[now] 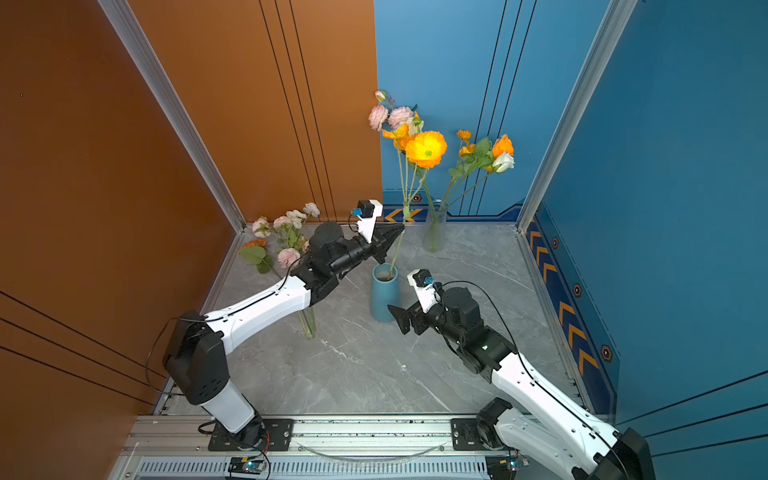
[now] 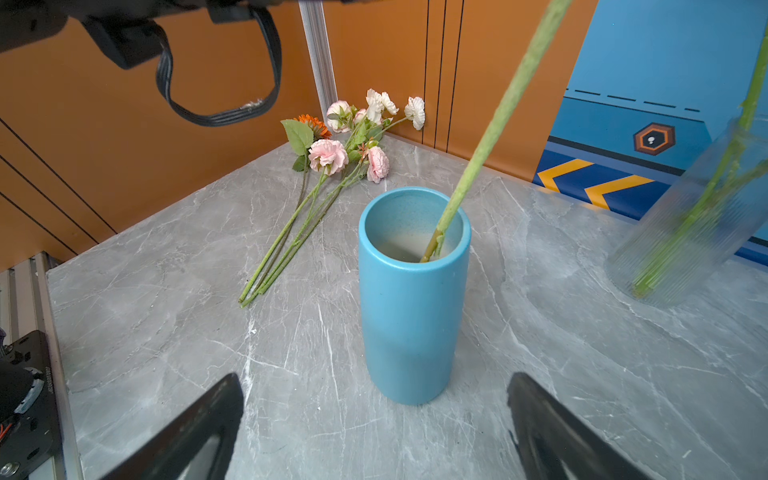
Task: Arrange the flowers into the vase
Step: 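Lower the orange flower stems into the teal cylinder with the left gripper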
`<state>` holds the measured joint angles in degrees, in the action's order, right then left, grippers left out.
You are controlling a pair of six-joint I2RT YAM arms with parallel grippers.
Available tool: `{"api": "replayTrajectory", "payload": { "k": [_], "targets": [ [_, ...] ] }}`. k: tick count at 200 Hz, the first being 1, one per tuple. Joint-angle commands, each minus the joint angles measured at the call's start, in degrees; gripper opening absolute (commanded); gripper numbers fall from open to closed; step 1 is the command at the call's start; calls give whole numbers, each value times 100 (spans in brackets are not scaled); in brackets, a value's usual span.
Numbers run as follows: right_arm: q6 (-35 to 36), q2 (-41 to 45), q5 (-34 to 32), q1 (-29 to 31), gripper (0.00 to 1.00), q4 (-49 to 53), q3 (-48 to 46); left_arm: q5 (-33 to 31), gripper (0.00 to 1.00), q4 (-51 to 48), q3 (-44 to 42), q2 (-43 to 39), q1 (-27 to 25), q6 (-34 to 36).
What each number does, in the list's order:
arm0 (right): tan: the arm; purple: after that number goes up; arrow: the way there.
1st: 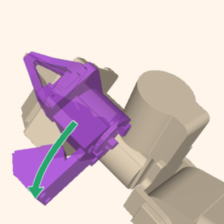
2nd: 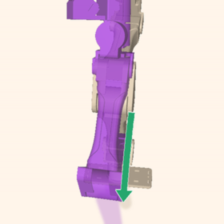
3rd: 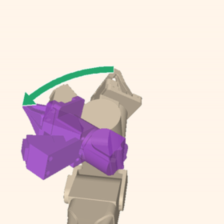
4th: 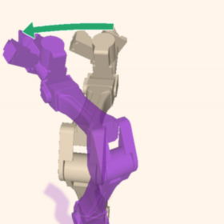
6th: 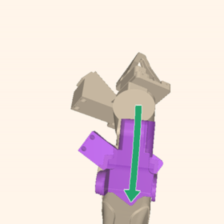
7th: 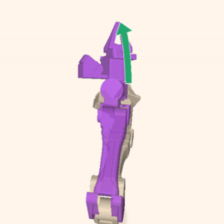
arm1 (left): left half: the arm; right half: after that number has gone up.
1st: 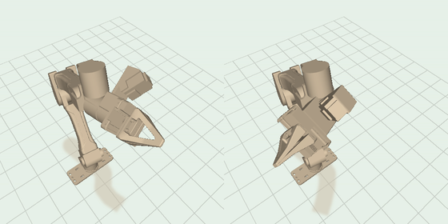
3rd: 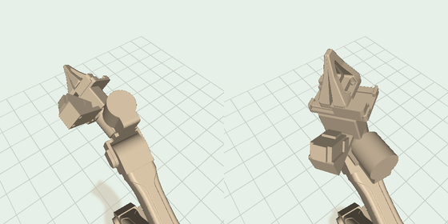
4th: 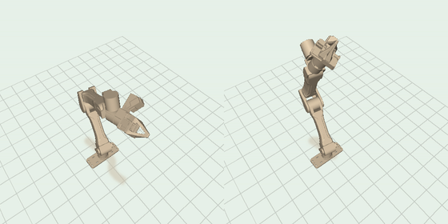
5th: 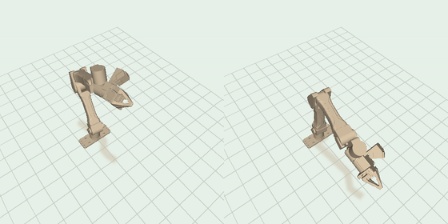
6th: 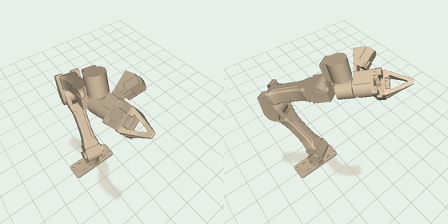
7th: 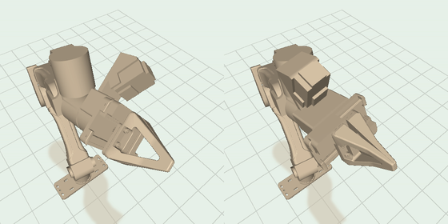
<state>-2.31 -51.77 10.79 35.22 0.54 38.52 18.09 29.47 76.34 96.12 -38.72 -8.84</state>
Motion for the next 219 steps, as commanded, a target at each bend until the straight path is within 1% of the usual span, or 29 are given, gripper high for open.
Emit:
{"api": "replayTrajectory", "payload": {
  "k": [1,71,150,188,219],
  "targets": [
    [81,-14,126,-35,100,123,156,162,0,199,-197,38,-62,153],
    [73,-127,152,-51,100,43,139,54,0,199,-698,53,-63,263],
    [11,-340,257,-51,100,-136,112,-122,0,199,-1433,-327,-90,280],
    [-41,-369,298,-44,100,-190,120,-184,0,199,-1651,-467,-84,319],
    [-50,-345,300,-43,100,-169,116,-215,8,199,-1692,-577,-92,304]
  ]
}}
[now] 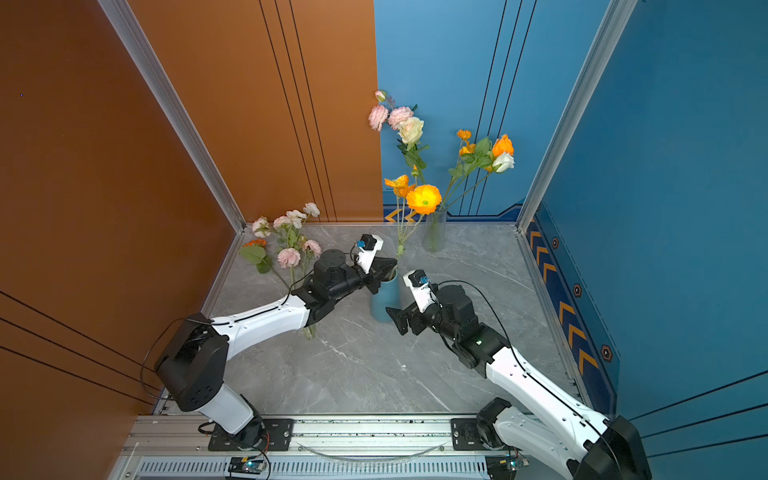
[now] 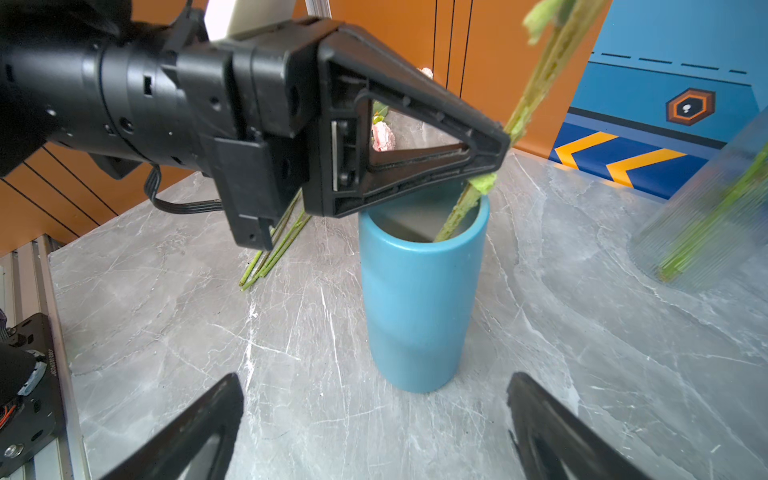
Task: Arrange the flowers into the vase
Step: 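Lower the orange flower stems into the teal cylinder with the left gripper, then open the left gripper and draw it back toward the flower pile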
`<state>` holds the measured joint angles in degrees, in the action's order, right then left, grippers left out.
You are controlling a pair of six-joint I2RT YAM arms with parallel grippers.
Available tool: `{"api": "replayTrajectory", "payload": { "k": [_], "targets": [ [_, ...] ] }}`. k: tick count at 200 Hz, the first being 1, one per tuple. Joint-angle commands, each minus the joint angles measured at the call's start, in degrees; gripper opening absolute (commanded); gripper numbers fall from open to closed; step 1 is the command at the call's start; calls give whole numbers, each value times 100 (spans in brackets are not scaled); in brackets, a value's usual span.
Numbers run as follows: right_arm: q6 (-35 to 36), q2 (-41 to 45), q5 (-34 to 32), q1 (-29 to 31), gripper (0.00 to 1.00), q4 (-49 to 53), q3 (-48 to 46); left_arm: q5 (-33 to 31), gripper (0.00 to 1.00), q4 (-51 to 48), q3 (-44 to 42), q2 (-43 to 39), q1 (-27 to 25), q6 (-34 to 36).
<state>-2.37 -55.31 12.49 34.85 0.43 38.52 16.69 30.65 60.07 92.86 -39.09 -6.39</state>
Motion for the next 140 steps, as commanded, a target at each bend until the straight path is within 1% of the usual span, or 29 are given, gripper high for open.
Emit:
{"api": "replayTrajectory", "payload": {
  "k": [1,8,42,57,101,121,140],
  "targets": [
    [-48,10,130,-5,100,-158,114,-72,8,81,-66,-251,-55,59],
    [-49,10,129,-7,100,-157,112,-81,10,81,-248,-275,-54,67],
    [-85,26,140,20,100,-178,103,-115,15,75,-359,-404,-53,71],
    [-94,28,140,30,100,-181,94,-150,20,72,-405,-468,-55,69],
    [-122,88,96,47,100,-136,61,-273,32,68,-529,-652,-41,111],
    [-134,220,24,57,100,-78,-30,-330,35,72,-628,-811,-20,104],
    [-160,406,-53,65,100,11,-138,-375,41,-16,-778,-1065,47,71]
  ]
}}
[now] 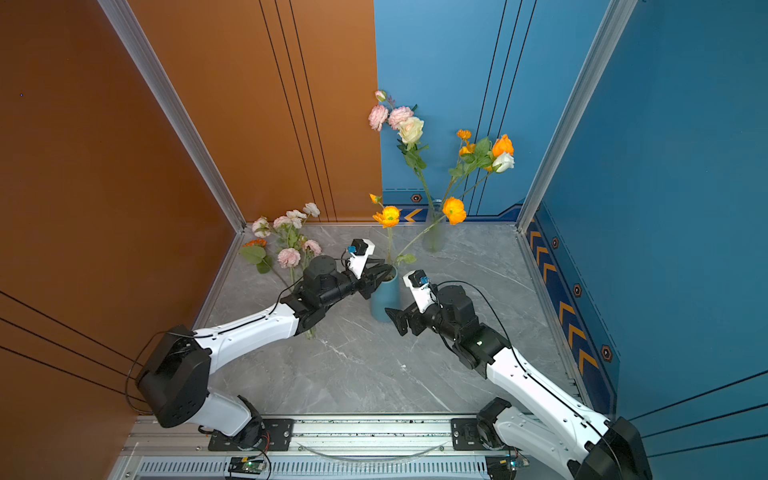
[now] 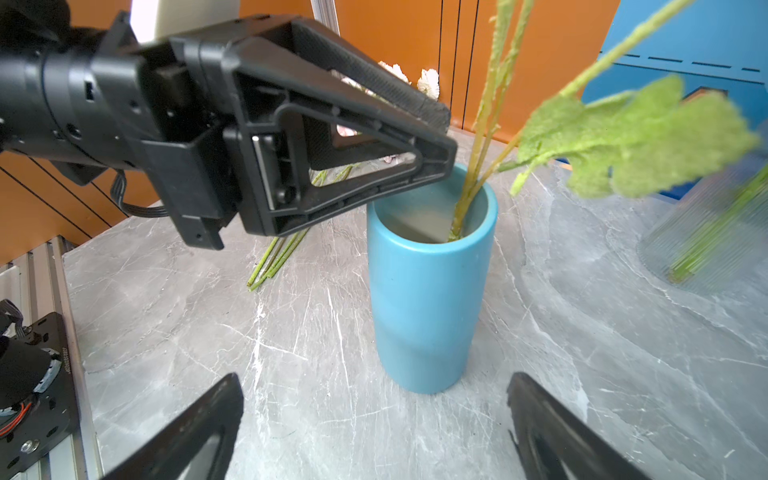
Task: Arrange the flowers into the vase
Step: 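Open the left gripper and draw it back toward the flower pile, then lower the left gripper onto the pink peony stems and close around them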
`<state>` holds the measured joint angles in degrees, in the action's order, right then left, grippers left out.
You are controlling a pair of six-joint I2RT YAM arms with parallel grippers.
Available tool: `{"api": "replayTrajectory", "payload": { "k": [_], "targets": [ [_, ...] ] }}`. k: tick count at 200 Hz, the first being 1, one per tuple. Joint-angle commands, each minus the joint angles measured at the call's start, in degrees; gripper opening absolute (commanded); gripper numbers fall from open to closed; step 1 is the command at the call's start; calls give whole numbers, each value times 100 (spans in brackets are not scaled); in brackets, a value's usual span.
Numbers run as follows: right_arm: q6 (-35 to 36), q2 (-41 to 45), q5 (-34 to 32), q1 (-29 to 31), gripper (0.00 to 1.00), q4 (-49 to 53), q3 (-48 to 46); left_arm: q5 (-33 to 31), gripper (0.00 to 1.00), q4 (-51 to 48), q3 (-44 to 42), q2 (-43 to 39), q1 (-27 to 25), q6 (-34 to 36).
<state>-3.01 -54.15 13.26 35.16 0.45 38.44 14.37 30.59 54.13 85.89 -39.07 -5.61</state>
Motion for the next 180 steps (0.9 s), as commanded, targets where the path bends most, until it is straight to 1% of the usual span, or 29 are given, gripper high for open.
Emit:
{"api": "replayTrajectory", "payload": {
  "k": [1,21,29,36,48,58,68,78,95,110,120,127,147,154,180],
  "targets": [
    [-96,299,-130,35,100,13,-136,-153,41,-18,-197,-383,47,-14],
    [-10,404,-182,171,100,136,-161,-597,44,-258,-441,-816,158,-19],
    [71,427,-284,301,100,193,-137,-970,45,-439,-522,-993,224,-19],
    [161,453,-424,456,100,233,-107,-1452,46,-718,-528,-1136,292,-33],
    [306,488,-757,967,100,225,-42,-2302,47,-1550,-369,-1245,492,-124],
    [417,458,-1053,1326,100,133,3,-2952,47,-2469,-95,-1184,777,-420],
    [498,333,-1286,1634,100,43,76,-3237,46,-3219,118,-1064,1160,-815],
    [525,113,-1358,1854,100,-38,174,-3099,43,-3719,210,-940,1575,-1226],
    [465,-321,-1359,2111,100,-174,340,-2626,39,-3952,100,-786,2161,-1739],
    [358,-654,-1369,2331,100,-377,433,-2508,30,-4062,4,-613,2395,-2049],
    [259,-841,-1394,2456,100,-535,473,-2402,28,-4087,2,-447,2515,-2192],
    [161,-969,-1404,2523,100,-632,500,-2326,27,-4301,-4,-335,2595,-2300],
    [-107,-1344,-1387,2631,100,-730,640,-2177,27,-4192,-146,-52,2820,-2615],
    [-154,-1451,-1366,2667,100,-730,692,-2085,27,-3897,-187,42,2906,-2709],
    [-163,-1652,-1317,2776,100,-725,790,-1760,27,-3601,-219,510,3196,-2922]
  ]
}}
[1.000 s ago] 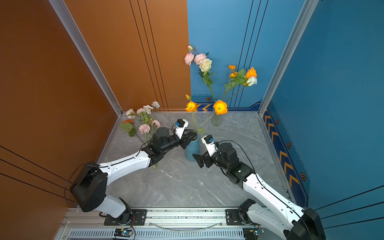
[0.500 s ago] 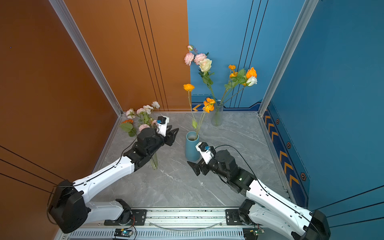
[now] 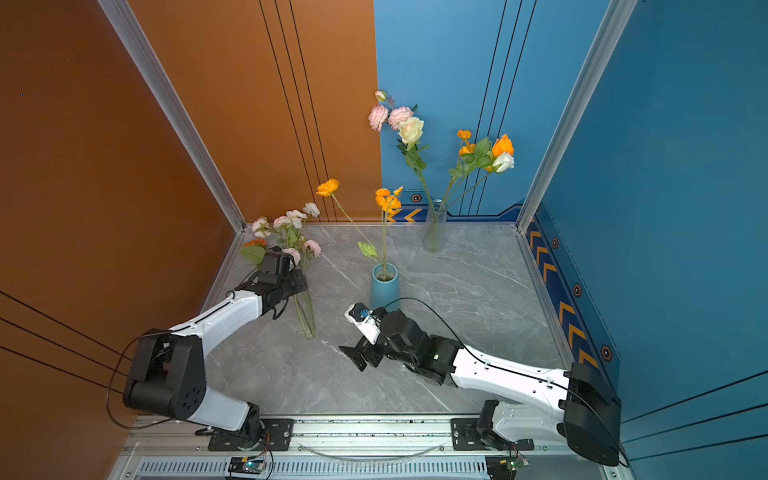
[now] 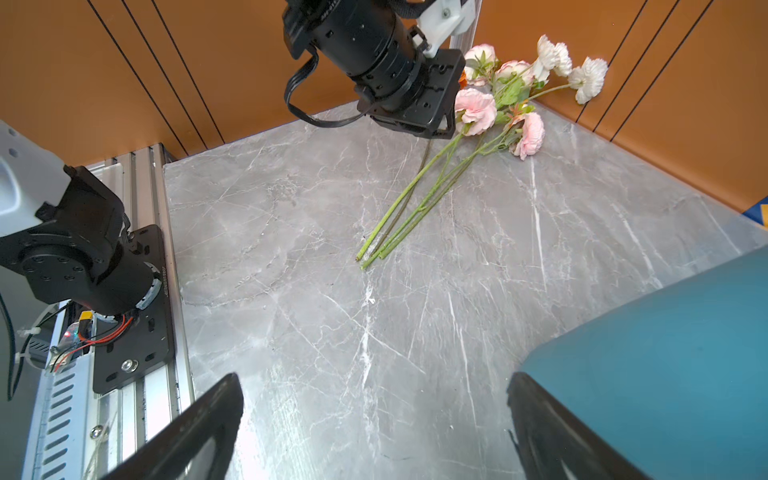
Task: Arrange the flowers into the vase
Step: 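Lower the left gripper onto the pink peony stems and close around them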
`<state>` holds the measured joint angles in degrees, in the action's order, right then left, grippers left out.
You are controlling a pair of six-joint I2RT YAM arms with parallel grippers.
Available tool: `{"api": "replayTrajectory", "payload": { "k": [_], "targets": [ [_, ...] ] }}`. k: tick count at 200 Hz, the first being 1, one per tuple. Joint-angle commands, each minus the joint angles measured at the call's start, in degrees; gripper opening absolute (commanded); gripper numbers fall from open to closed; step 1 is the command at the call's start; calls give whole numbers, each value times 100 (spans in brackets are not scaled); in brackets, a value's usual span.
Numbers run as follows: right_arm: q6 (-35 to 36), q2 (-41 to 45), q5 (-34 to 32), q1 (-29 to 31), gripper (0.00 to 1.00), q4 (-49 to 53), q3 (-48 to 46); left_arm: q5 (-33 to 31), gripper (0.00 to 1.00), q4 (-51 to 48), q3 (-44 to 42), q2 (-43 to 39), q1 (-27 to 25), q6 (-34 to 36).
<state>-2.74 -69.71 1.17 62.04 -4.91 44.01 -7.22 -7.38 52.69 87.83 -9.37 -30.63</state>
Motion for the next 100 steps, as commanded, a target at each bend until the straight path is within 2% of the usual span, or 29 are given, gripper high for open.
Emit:
{"api": "replayTrajectory", "payload": {
  "k": [1,41,100],
  "targets": [
    [-190,-100,-108,88,100,-192,232,407,27,207,-75,332,239,-423],
    [-114,-101,-125,80,100,-121,240,655,26,394,99,974,348,-432],
    [-77,-172,-40,9,100,-124,267,723,21,570,206,1323,347,-373]
  ]
}}
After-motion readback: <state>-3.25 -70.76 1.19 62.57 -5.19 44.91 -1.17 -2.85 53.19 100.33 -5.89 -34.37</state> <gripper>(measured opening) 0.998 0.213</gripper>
